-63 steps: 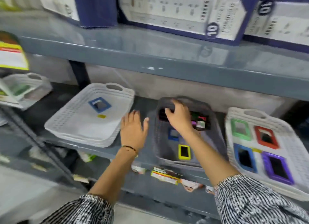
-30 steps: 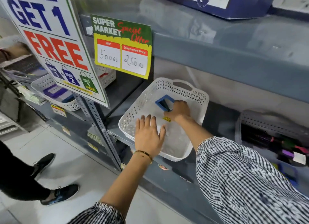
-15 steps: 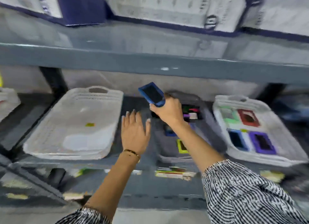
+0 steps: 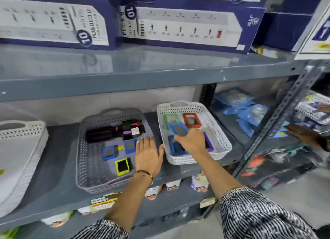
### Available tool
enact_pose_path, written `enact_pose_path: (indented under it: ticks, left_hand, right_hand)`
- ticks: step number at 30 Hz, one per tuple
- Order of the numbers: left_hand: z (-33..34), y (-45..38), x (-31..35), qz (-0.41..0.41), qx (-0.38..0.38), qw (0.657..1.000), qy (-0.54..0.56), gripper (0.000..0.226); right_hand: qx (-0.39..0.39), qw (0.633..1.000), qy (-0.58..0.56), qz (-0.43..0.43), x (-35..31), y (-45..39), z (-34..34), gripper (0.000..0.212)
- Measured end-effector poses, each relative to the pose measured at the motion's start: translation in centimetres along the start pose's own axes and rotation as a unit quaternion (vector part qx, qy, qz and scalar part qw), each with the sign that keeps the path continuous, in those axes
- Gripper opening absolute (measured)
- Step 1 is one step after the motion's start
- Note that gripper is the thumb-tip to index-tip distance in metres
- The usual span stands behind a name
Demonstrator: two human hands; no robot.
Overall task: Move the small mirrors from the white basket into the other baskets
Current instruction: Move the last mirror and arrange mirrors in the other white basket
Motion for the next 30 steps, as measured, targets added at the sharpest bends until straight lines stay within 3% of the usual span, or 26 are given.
enact_pose_path:
  ticks: [8,17,30]
  left_hand:
    - [1.6,-0.3,-0.1,-0.020,-0.033,0.999,-0.024,0.057]
    - [2.3,-0.5,0.1,-0.015,-0.056,0.998,-0.041,0.056]
    - [2.4,-0.6,0.1,-0.006,-0.050,0.998,-0.037,0.055]
  right_hand:
    - [-0.040,0.996,0.071,0.032,0.7,-1.0,2.8,0.063]
    - [-0.126,0.974,0.182,0.054,0.8,-1.3,5.2,0.054]
    - [-0.145,0.950,0.272,0.059,0.1,-1.7,6.4,0.053]
Point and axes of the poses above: each hand's wrist, its own y-axis away from the middle knuckle, its own z-axis out of the palm, x = y × z, the point moved 9 cm from there along -y, towards the middle knuckle, and after that the axes turned 14 degrees about -x, right-handed, at the moved point
